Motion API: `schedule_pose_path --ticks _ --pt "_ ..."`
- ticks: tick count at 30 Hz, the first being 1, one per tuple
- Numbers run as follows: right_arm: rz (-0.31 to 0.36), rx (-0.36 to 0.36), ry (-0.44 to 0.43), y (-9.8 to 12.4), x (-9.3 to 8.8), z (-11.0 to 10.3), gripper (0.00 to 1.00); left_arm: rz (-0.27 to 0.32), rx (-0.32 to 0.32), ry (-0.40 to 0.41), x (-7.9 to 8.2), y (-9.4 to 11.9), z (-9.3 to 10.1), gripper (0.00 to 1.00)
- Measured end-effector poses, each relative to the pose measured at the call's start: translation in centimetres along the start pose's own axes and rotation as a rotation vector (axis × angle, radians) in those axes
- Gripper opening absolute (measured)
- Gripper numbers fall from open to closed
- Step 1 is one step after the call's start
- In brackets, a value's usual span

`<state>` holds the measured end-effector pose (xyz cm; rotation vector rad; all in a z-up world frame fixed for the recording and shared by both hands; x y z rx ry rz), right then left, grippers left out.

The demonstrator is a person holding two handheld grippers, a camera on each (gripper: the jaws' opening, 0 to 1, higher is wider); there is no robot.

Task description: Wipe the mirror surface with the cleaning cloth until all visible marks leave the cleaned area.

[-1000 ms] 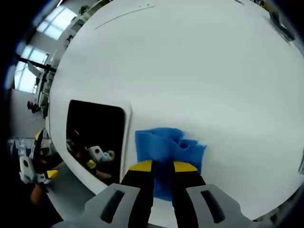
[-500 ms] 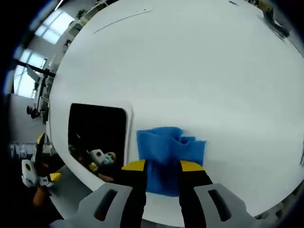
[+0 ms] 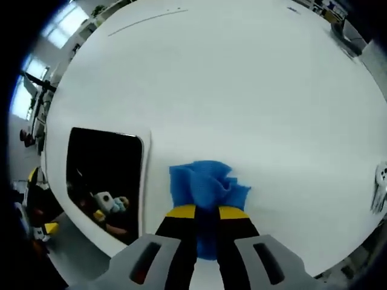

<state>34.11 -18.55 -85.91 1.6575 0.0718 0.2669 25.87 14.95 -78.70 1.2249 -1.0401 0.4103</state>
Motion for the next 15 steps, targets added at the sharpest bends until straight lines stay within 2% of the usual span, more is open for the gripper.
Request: schedule_pose_path --ticks 2,4,7,9,15 --pt "0.012 0.006 0.003 0.1 0.1 0.0 0.04 0.002 0.008 0.000 0.0 0.0 -0.2 1.00" --pt "0.018 0.025 -0.040 0.1 0.1 0.1 0.03 0.000 0.004 0.004 0.0 0.0 -0.1 1.00" --pt "0.026 0.048 -0.058 0.2 0.1 0.2 0.03 -0.002 0.001 0.000 0.0 -0.1 0.0 1.00" --pt "0.045 0.088 -0.100 0.7 0.3 -0.4 0.03 0.001 -0.002 0.003 0.0 -0.1 0.0 1.00" --pt "0.045 0.098 -0.121 1.4 1.1 -0.1 0.03 -0.002 -0.004 0.001 0.0 -0.1 0.0 1.00"
Point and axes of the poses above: the point that each gripper's makers call its tool centre point, and the gripper's own axes: y roughly backward along the fingers, z roughly to its right, x roughly out of its top, the point moved 1 cm from there along y, roughly backward along the fingers, and after that the axes turned 4 degrees about y, right-handed, at the moved point
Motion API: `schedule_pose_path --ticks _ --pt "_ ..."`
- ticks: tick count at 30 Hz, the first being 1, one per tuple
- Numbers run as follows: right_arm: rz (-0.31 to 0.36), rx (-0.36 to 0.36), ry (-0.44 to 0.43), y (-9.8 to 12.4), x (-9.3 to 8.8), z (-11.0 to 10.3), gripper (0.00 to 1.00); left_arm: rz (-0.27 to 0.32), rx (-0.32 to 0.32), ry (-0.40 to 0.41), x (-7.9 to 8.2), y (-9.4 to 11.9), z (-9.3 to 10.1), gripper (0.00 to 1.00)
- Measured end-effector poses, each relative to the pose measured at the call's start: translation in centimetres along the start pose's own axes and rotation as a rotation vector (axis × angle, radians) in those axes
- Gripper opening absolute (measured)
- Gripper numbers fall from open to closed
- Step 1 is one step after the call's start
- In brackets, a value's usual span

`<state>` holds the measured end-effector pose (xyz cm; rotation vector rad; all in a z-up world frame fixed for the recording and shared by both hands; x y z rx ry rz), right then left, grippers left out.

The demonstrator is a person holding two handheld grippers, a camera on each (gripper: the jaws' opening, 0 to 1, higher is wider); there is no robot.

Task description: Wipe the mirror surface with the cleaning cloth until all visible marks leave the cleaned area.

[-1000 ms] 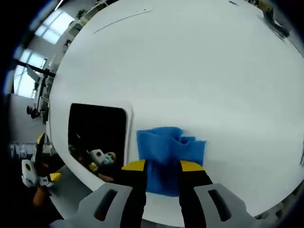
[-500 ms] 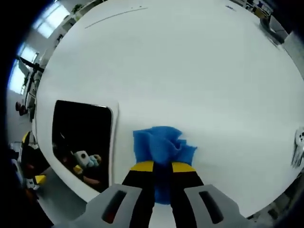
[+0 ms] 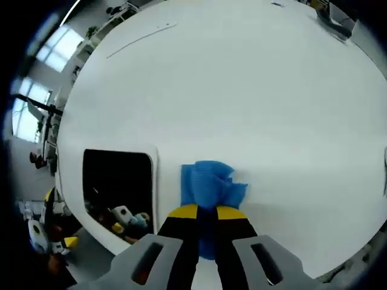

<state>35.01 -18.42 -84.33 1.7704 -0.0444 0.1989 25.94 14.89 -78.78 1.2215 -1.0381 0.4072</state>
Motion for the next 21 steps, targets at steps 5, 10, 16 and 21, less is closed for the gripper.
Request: schedule_pose_path --ticks 5,10,16,21 --pt "-0.001 0.015 -0.008 0.5 0.7 -0.2 0.03 0.001 -0.003 0.005 0.0 0.1 0.1 1.00" --pt "0.012 0.031 -0.014 1.0 1.7 -1.0 0.03 -0.003 -0.002 0.000 0.0 0.0 0.0 1.00" --pt "0.005 0.042 -0.020 0.7 1.9 -2.0 0.03 -0.001 -0.006 0.002 0.0 0.0 0.1 1.00" --pt "0.001 0.054 -0.021 0.6 1.6 -3.1 0.03 0.002 -0.012 0.001 0.0 0.1 0.1 1.00"
Point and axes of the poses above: the point that each gripper's makers call its tool centre point, and the gripper's own axes: y roughly backward along the fingers, z roughly to its right, x roughly out of its top, the point moved 1 cm from there along y, roughly backward along the fingers, and after that the axes turned 4 degrees about y, right-handed, at the moved point
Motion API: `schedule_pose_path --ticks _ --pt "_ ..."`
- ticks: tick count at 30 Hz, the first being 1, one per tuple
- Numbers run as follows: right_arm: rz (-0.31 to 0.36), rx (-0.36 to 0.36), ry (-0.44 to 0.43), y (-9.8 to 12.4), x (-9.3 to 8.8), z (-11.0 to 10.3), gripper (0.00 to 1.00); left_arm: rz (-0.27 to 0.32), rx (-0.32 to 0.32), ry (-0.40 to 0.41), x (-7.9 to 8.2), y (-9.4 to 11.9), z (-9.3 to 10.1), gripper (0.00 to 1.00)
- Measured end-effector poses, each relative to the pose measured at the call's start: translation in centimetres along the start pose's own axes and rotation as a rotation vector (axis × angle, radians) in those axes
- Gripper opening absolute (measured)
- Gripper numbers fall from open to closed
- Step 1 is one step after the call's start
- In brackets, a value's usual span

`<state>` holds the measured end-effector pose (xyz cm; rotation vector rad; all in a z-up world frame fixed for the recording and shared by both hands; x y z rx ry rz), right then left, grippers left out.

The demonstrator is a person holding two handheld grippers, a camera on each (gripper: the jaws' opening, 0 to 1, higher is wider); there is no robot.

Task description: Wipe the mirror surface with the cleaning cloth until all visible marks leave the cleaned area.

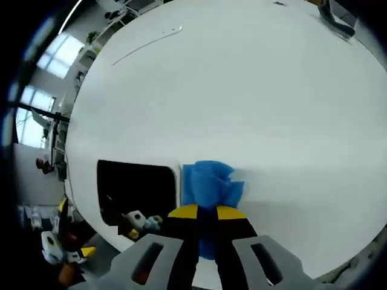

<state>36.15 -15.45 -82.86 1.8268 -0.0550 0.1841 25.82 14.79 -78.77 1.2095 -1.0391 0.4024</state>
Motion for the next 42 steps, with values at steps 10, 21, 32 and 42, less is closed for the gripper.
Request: schedule_pose_path --ticks 10,21,32,42 --pt "0.005 0.031 0.004 -0.9 0.9 -2.9 0.03 0.014 -0.010 0.005 0.2 0.0 0.1 1.00" --pt "-0.014 0.007 0.029 -2.5 1.1 -3.9 0.03 0.010 -0.004 -0.004 0.1 0.0 0.1 1.00" --pt "-0.024 0.010 0.033 -3.4 0.9 -5.1 0.03 0.000 -0.015 -0.007 0.0 -0.1 0.3 1.00" --pt "-0.029 -0.002 0.038 -3.6 1.2 -5.6 0.03 0.001 -0.013 -0.019 0.0 -0.2 0.3 1.00"
Point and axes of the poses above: the point that each gripper's makers call its tool centre point, and the gripper's own axes: y roughly backward along the fingers, z roughly to its right, x roughly out of its top, the point moved 1 cm from there along y, roughly backward along the fingers, and after that the axes turned 4 degrees about y, right-handed, at the moved point
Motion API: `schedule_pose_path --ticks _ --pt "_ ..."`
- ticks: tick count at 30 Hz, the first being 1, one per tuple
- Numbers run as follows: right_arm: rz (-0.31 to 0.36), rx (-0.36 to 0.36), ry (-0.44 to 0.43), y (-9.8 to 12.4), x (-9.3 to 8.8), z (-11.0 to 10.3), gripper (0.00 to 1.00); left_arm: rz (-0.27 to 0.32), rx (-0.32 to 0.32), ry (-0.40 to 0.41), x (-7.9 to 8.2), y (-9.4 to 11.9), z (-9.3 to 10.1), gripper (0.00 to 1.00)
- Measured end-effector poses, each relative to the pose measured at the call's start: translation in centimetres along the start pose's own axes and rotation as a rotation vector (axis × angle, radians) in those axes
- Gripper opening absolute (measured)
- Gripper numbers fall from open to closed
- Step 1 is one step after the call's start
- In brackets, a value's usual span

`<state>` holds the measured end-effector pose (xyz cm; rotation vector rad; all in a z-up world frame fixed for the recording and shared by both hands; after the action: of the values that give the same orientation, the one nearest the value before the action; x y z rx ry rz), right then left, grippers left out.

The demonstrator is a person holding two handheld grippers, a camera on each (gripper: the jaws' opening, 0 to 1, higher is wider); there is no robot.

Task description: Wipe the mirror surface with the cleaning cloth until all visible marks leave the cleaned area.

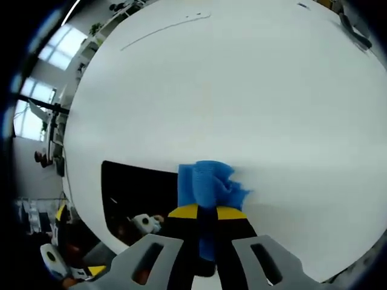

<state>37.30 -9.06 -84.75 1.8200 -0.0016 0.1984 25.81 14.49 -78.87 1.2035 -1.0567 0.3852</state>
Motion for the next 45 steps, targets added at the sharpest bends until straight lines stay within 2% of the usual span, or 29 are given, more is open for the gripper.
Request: schedule_pose_path --ticks 9,13,17,20,22,23,27,30,36,45 --pt "0.010 0.000 0.016 -0.3 0.1 -1.4 0.02 -0.010 -0.004 0.008 -0.2 -0.1 0.1 1.00" --pt "0.011 -0.016 0.027 -0.3 0.1 -1.3 0.02 -0.017 -0.001 0.020 -0.3 0.0 0.2 1.00" --pt "0.023 0.007 0.002 -0.6 0.4 -1.4 0.02 0.001 -0.003 0.025 0.0 0.1 0.1 1.00" --pt "0.023 -0.007 0.014 -0.5 0.3 -1.5 0.02 0.018 -0.014 0.039 0.3 0.2 0.3 1.00" --pt "0.019 -0.010 0.008 -0.4 0.3 -1.6 0.02 0.004 -0.021 0.029 0.1 0.1 0.5 1.00" --pt "0.019 0.003 -0.007 -0.5 0.3 -1.9 0.02 -0.016 -0.027 0.026 -0.2 0.0 0.7 1.00" --pt "0.011 -0.007 0.009 -0.8 0.5 -2.8 0.02 -0.027 -0.022 0.030 -0.4 0.0 0.5 1.00" --pt "0.006 -0.007 0.023 -1.1 0.7 -3.3 0.02 -0.044 -0.045 0.030 -0.7 -0.1 1.0 1.00" --pt "-0.006 -0.006 0.031 -1.0 0.8 -4.0 0.02 -0.024 -0.035 0.017 -0.4 -0.1 0.8 1.00" --pt "-0.004 0.002 0.049 -1.6 1.3 -6.0 0.02 -0.040 -0.048 0.030 -0.6 -0.2 1.0 1.00"
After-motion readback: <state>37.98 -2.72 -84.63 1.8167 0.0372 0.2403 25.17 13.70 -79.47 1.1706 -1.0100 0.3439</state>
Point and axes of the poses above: the point that each gripper's makers call its tool centre point, and the gripper's own axes: y roughly backward along the fingers, z roughly to its right, x roughly out of its top, the point moved 1 cm from there along y, roughly backward along the fingers, and after that the axes turned 4 degrees about y, right-handed, at the moved point
